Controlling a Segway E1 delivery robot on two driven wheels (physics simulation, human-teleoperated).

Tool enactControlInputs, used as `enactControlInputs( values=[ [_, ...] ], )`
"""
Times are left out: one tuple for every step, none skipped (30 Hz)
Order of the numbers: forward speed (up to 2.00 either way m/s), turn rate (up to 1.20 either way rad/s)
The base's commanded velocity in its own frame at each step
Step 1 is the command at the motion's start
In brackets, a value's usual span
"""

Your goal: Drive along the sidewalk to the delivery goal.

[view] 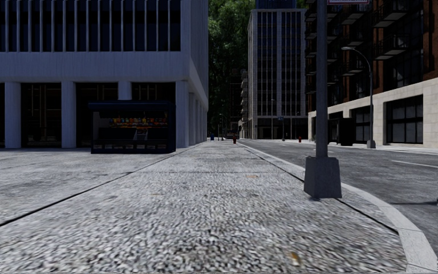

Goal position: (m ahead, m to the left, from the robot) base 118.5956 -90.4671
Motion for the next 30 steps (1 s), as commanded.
enactControlInputs(
  values=[
    [1.39, 0.0],
    [1.39, 0.0],
    [1.39, 0.0],
    [1.38, 0.0],
    [1.38, 0.0],
    [1.38, 0.0],
    [1.38, 0.0],
    [1.38, 0.0],
    [1.38, 0.0],
    [1.38, 0.0],
    [1.38, 0.0],
    [1.38, 0.0],
    [1.38, 0.0],
    [1.38, 0.0],
    [1.39, 0.0],
    [1.39, 0.0],
    [1.43, 0.0],
    [1.47, 0.0],
    [1.5, 0.0],
    [1.52, 0.0],
    [1.56, 0.0],
    [2.0, 0.0],
    [2.0, 0.0],
    [2.0, 0.0],
    [2.0, 0.0],
    [2.0, 0.0],
    [2.0, 0.0],
    [2.0, 0.0],
    [2.0, 0.0],
    [2.0, 0.0]
  ],
)
